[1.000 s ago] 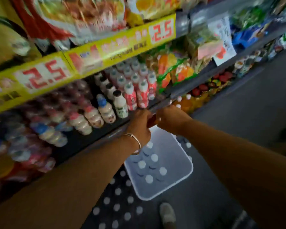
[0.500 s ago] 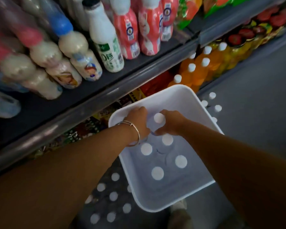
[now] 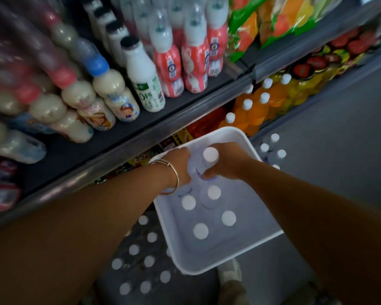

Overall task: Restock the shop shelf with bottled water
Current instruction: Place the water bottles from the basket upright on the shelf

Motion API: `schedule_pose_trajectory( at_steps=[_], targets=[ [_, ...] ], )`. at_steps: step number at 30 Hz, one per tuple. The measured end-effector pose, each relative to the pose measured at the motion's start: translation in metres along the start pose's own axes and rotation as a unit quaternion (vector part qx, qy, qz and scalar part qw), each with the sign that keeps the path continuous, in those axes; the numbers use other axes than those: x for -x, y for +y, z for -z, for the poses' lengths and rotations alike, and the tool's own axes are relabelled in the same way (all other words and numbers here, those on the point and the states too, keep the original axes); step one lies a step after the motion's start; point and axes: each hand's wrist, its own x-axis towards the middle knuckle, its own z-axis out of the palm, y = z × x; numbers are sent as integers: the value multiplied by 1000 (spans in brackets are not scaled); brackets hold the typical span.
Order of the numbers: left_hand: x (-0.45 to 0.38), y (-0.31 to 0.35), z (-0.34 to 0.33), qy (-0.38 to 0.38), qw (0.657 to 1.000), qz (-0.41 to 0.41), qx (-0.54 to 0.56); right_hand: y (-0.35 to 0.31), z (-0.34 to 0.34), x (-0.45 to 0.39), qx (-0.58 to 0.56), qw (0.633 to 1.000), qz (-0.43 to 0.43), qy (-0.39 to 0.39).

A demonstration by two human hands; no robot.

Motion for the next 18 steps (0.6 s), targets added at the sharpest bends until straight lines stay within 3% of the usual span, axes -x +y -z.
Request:
schedule_pose_trajectory(
  at_steps=[5, 11, 18],
  targets=[
    [47, 38, 60, -5, 1000, -28, -8, -59, 87, 52, 6, 999, 35, -11],
    [131, 88, 165, 23, 991, -124, 37, -148, 207, 128, 11, 997, 70, 9],
    [240, 141, 304, 65, 987, -132, 63, -262, 345, 235, -34, 988, 142, 52]
  ],
)
